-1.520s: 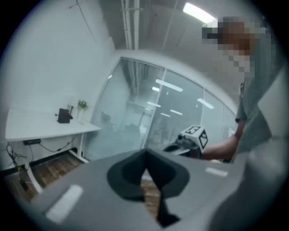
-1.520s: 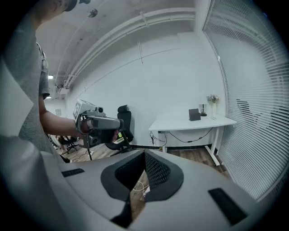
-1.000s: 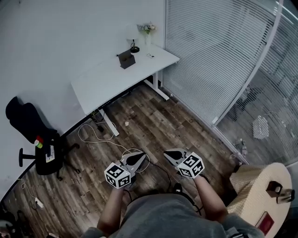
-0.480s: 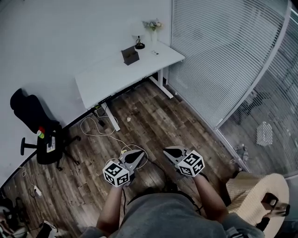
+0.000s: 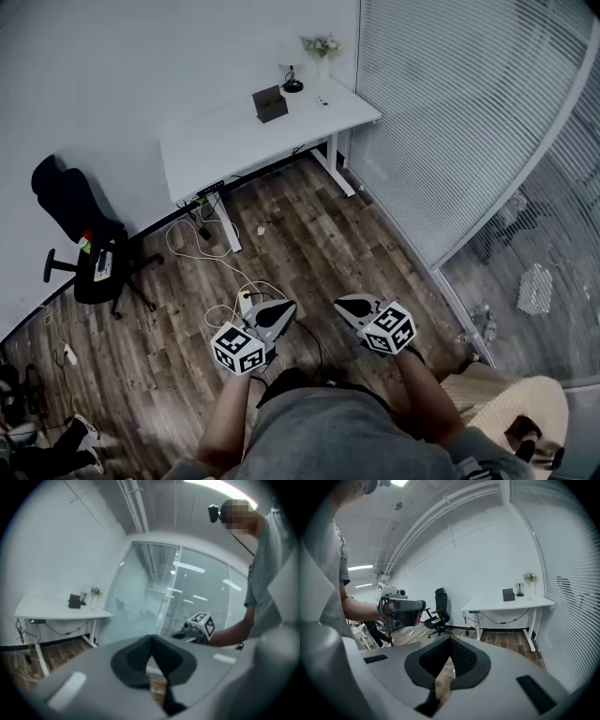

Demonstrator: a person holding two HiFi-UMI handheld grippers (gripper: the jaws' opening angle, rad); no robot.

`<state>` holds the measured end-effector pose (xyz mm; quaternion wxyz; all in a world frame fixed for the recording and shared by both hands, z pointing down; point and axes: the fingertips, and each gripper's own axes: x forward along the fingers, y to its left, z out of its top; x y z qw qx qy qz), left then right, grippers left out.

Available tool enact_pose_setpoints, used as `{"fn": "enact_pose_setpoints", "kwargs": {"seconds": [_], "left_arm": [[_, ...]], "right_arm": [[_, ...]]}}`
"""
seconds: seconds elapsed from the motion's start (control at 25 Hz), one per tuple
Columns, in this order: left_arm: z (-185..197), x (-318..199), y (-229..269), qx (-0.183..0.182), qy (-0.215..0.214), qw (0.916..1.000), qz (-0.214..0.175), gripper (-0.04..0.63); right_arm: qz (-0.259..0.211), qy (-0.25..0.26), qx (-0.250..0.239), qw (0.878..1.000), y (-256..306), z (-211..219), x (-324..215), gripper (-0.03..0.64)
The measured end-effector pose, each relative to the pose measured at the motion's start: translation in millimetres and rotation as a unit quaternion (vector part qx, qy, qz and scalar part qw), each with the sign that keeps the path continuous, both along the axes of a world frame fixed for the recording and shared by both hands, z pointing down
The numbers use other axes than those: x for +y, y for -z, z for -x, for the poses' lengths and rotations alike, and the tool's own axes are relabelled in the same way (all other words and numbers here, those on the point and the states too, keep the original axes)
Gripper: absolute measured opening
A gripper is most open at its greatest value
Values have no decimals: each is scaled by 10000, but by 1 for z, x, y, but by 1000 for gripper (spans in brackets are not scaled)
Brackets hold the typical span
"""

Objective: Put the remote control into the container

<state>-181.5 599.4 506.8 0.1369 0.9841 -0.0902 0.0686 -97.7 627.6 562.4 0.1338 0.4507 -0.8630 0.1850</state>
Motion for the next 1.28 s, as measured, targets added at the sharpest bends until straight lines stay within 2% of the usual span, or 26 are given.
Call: {"fn": "enact_pose_setpoints", "kwargs": {"seconds": [0.24, 0.56, 0.84, 1.28], "left_arm": [[-7, 11, -6, -142, 39, 9999, -41, -2], [-16, 5, 6, -46, 146, 9998, -152, -2], [-16, 2, 1, -85, 163, 9998, -102, -2], [-18, -43, -2, 11, 3, 10000, -51, -2]], "right_arm": [[-33, 50, -9, 10000, -5, -9, 8, 17], [-61, 153, 23, 9999, -4, -18, 9, 17], [-127, 185, -11, 9997, 3, -19, 2, 17], [24, -6, 133, 9999, -8, -23, -44, 17]]}}
